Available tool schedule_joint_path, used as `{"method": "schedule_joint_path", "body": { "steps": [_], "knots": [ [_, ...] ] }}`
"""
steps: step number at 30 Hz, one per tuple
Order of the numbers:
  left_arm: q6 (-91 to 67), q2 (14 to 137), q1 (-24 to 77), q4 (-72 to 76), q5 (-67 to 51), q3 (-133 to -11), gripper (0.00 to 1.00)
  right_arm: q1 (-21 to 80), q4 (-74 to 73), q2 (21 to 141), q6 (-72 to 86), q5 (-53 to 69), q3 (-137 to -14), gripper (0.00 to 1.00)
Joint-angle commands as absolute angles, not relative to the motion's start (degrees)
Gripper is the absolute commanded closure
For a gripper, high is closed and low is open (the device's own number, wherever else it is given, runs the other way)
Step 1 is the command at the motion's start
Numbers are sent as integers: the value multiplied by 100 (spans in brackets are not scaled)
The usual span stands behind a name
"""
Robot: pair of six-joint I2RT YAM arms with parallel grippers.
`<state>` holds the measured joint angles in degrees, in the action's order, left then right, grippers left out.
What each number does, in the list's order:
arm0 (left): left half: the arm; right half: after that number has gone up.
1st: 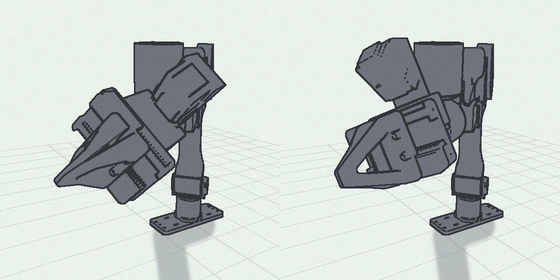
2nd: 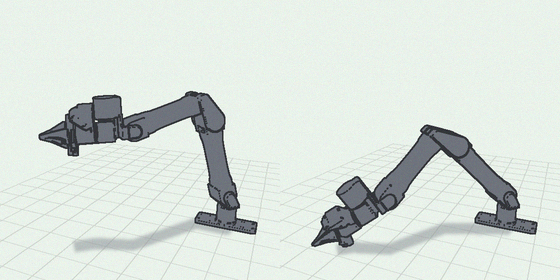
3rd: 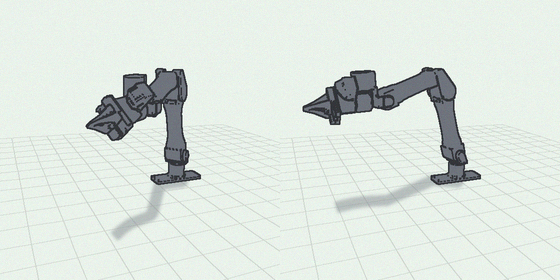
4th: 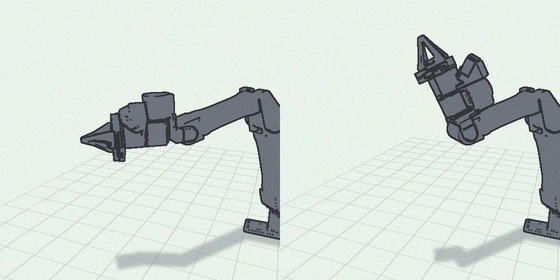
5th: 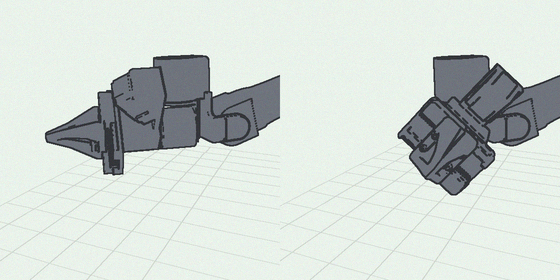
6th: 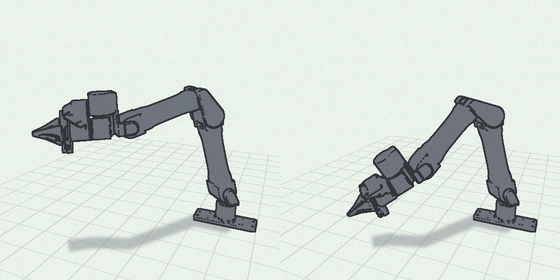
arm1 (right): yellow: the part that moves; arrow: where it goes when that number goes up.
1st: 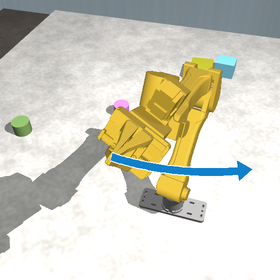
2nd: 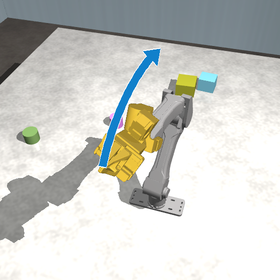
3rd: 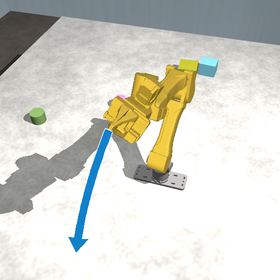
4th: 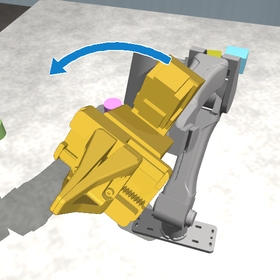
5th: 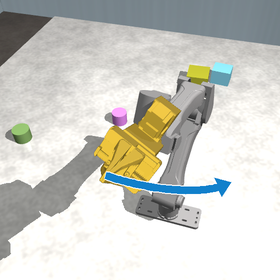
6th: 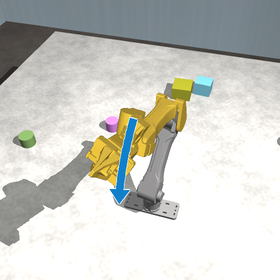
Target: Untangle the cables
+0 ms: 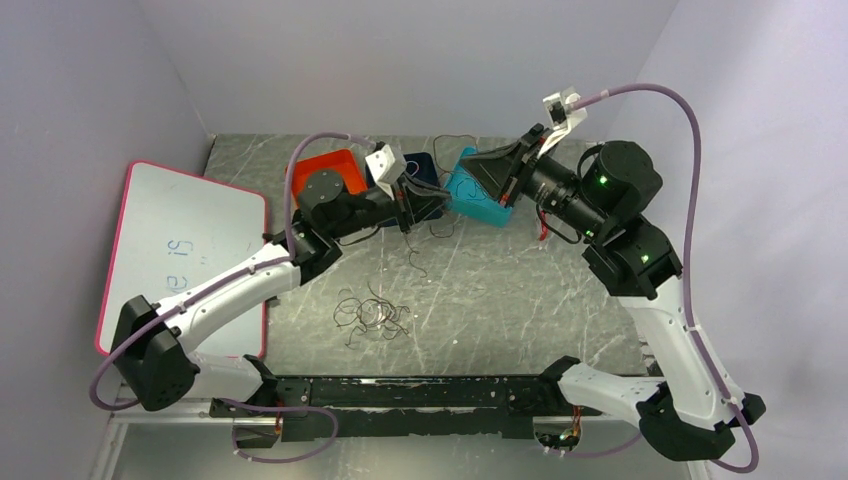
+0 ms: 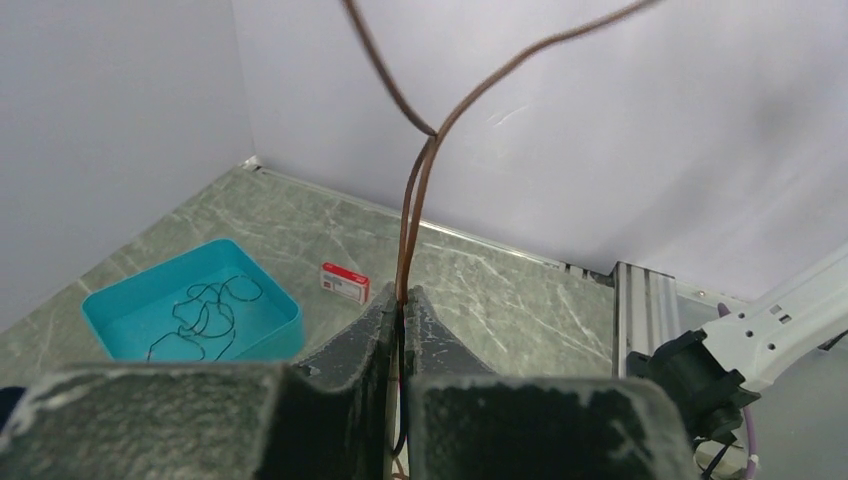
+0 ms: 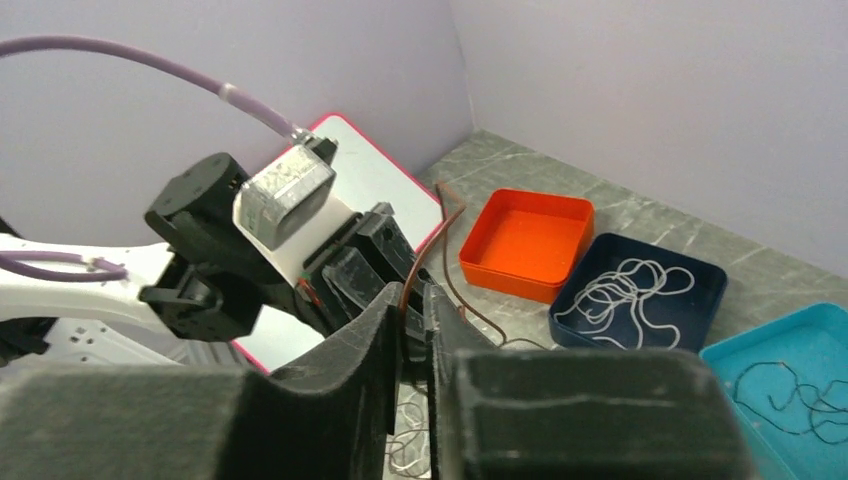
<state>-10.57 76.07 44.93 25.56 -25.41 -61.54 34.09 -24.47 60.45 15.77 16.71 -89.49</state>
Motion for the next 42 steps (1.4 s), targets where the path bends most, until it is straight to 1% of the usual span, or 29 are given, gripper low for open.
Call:
{"method": "schedule_joint_path", "body": {
  "steps": [1, 6, 15, 17, 19, 25, 30, 37, 42],
  "knots": [
    [-1182, 7467, 4275, 2200, -2329, -6311, 93, 3430, -2285, 5902, 1567, 1265, -8736, 79],
    [-1239, 7391, 3892, 1869, -2280, -6393, 93, 3424, -2291, 5822, 1543, 774, -8531, 62],
    [-1126, 7357, 3194, 870, -2005, -6682, 93, 3432, -2413, 5730, 1477, 135, -8332, 49],
    [-1098, 7356, 2962, 677, -1968, -6781, 93, 3433, -2438, 5678, 1468, -11, -8246, 45],
    [-1006, 7387, 2760, 465, -1881, -6916, 93, 3433, -2431, 5618, 1476, -106, -8154, 38],
    [-688, 7666, 2285, 10, -1629, -7454, 93, 3436, -2360, 5522, 1551, -84, -7869, 37],
    [-611, 8058, 1735, -48, -1761, -7841, 93, 3429, -2141, 5423, 1868, 157, -7395, 37],
    [-656, 8666, 1032, 564, -2336, -7976, 93, 3435, -1695, 5314, 2345, 567, -6571, 37],
    [-541, 9242, 726, 1112, -2563, -8047, 93, 3436, -1685, 5346, 2328, 683, -6433, 37]
  ]
}}
